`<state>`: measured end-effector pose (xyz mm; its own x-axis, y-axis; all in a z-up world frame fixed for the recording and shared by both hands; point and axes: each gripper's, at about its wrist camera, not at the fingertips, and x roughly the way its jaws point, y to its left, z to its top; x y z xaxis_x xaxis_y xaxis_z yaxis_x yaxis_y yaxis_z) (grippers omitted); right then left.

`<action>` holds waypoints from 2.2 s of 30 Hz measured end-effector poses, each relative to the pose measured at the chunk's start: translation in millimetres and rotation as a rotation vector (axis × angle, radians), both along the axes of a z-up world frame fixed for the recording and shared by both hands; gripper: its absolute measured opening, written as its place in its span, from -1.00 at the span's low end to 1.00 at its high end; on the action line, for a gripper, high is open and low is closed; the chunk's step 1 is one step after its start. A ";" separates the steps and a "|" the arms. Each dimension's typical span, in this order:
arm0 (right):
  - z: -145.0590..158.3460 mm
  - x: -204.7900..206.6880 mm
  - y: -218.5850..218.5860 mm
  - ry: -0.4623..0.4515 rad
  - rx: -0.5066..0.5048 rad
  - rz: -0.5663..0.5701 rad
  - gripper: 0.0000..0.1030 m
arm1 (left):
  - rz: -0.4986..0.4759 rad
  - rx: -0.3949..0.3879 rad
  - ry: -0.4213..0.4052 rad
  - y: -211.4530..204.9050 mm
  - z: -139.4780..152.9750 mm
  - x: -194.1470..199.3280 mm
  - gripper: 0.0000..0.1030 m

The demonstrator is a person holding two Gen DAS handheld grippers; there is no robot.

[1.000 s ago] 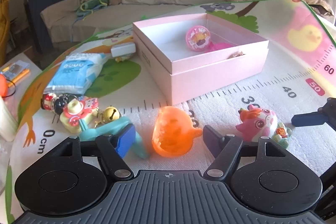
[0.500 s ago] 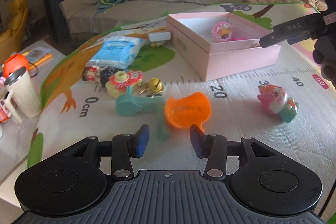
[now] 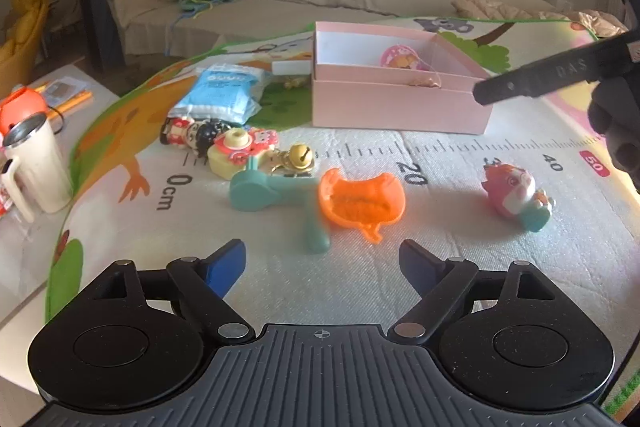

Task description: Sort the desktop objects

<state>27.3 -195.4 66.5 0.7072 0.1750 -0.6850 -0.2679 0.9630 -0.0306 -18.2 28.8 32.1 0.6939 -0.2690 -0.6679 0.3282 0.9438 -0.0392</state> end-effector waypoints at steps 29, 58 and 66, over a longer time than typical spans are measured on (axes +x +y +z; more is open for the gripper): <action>16.2 -102.7 38.9 0.127 -0.021 0.173 -0.08 | -0.081 0.039 -0.118 -4.4 42.7 -26.1 0.27; 44.3 116.0 48.4 0.098 0.061 -0.068 -0.01 | 0.211 -0.029 -0.160 38.4 -2.4 48.5 0.92; 28.8 206.9 135.2 0.159 0.010 -0.058 -0.20 | 0.233 -0.119 -0.160 53.4 -14.8 39.9 0.96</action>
<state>234.2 -60.2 95.4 0.5990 0.1445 -0.7876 -0.2130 0.9769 0.0173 21.6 82.2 17.3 0.8400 -0.1599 -0.5186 0.1143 0.9863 -0.1188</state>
